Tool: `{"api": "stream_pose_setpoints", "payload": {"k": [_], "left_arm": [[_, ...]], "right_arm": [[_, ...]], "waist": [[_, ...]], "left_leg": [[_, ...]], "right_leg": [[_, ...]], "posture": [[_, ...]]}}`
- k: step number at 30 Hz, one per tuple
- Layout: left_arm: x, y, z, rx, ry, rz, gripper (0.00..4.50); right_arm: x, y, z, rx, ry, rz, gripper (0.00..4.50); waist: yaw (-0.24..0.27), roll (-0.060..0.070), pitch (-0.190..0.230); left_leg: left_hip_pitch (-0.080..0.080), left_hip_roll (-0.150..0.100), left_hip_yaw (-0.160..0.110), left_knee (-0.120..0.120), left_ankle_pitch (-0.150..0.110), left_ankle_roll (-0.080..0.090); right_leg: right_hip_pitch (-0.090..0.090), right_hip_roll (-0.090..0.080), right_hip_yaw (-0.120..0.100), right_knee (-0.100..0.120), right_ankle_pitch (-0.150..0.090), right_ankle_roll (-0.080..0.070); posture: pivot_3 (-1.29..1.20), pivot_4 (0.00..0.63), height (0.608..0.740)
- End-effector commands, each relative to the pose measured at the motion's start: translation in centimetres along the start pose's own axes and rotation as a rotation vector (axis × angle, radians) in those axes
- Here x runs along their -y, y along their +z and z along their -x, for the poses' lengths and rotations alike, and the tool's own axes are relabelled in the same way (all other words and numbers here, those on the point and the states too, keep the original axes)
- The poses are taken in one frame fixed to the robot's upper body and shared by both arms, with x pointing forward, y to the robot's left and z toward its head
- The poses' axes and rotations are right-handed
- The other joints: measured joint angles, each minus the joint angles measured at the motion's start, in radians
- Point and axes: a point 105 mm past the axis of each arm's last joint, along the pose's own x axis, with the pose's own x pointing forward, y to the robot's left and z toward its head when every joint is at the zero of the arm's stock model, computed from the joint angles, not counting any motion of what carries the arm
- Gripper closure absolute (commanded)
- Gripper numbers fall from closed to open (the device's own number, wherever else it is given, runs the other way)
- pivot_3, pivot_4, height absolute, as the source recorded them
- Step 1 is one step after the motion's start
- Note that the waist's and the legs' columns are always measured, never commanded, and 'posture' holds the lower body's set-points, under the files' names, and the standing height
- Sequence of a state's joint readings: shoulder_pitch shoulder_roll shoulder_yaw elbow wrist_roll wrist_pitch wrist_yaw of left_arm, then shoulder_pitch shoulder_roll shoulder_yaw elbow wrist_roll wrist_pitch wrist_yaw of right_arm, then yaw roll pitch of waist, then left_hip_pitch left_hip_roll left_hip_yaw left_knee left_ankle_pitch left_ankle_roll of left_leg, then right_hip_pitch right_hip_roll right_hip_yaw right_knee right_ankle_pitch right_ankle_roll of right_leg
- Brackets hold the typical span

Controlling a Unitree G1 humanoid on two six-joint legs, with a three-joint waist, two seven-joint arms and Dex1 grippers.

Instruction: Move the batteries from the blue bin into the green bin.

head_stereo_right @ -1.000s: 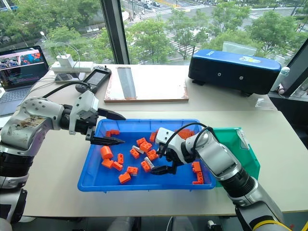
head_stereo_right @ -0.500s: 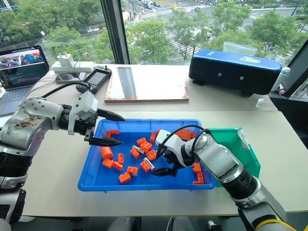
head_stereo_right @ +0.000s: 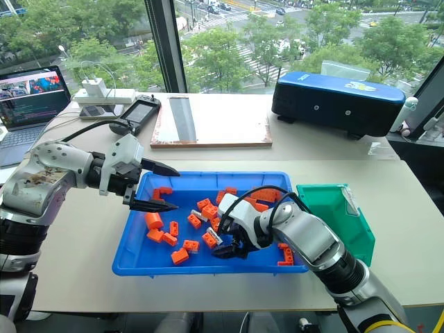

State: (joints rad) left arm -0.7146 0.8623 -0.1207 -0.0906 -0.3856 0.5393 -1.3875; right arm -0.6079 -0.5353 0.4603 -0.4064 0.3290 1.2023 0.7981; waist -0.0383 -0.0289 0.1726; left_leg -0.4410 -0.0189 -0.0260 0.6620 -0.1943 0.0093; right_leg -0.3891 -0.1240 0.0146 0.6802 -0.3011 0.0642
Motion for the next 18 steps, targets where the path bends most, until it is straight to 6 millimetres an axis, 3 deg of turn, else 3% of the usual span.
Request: {"api": "stream_pose_setpoints", "payload": {"k": [1,5,7,11,14,18], "left_arm": [[-0.3,0.9,0.5,-0.006,0.016,-0.057,0.00],[-0.2,1.0,0.5,-0.003,0.014,-0.057,0.00],[-0.2,1.0,0.5,-0.003,0.015,-0.057,0.00],[-0.3,1.0,0.4,0.003,0.011,-0.056,0.00],[-0.3,1.1,0.2,0.011,0.002,-0.055,0.00],[-0.3,1.2,0.0,0.023,-0.020,-0.055,0.00]], "right_arm": [[0.6,-1.3,-1.2,-0.035,-0.035,0.005,2.40],[0.7,-1.6,-1.2,-0.038,-0.042,0.020,3.80],[0.7,-1.9,-1.0,-0.054,-0.046,0.040,4.25],[0.5,-1.7,0.6,-0.069,-0.026,0.118,4.25],[0.7,1.2,3.3,0.062,0.018,0.108,4.25],[2.3,2.6,7.0,0.100,-0.021,0.136,4.25]], "waist": [[-0.001,0.000,0.000],[-0.001,0.000,0.000],[-0.001,0.000,0.000],[0.004,0.000,0.000],[0.008,0.000,0.000],[0.009,0.000,0.000]], "left_leg": [[0.000,0.000,0.000,0.000,0.000,0.000],[0.001,0.000,0.000,0.000,0.000,0.000],[0.001,0.000,0.000,0.000,0.000,0.000],[0.001,0.000,0.000,0.000,0.000,0.000],[0.001,0.000,0.000,0.000,0.000,0.000],[0.001,0.000,0.001,0.000,0.000,0.000]], "right_leg": [[0.000,0.000,0.000,0.000,0.000,0.000],[0.000,0.000,0.000,0.000,0.000,0.000],[0.001,0.000,0.000,0.000,0.000,0.000],[0.001,0.000,0.000,0.000,0.000,0.000],[0.001,0.000,0.000,-0.001,0.000,0.000],[0.001,0.000,0.001,-0.001,0.000,0.000]], "posture": [[0.00,0.150,0.732],[0.00,0.150,0.732],[0.00,0.150,0.732],[0.00,0.150,0.732],[0.00,0.150,0.732],[0.00,0.150,0.732]]}}
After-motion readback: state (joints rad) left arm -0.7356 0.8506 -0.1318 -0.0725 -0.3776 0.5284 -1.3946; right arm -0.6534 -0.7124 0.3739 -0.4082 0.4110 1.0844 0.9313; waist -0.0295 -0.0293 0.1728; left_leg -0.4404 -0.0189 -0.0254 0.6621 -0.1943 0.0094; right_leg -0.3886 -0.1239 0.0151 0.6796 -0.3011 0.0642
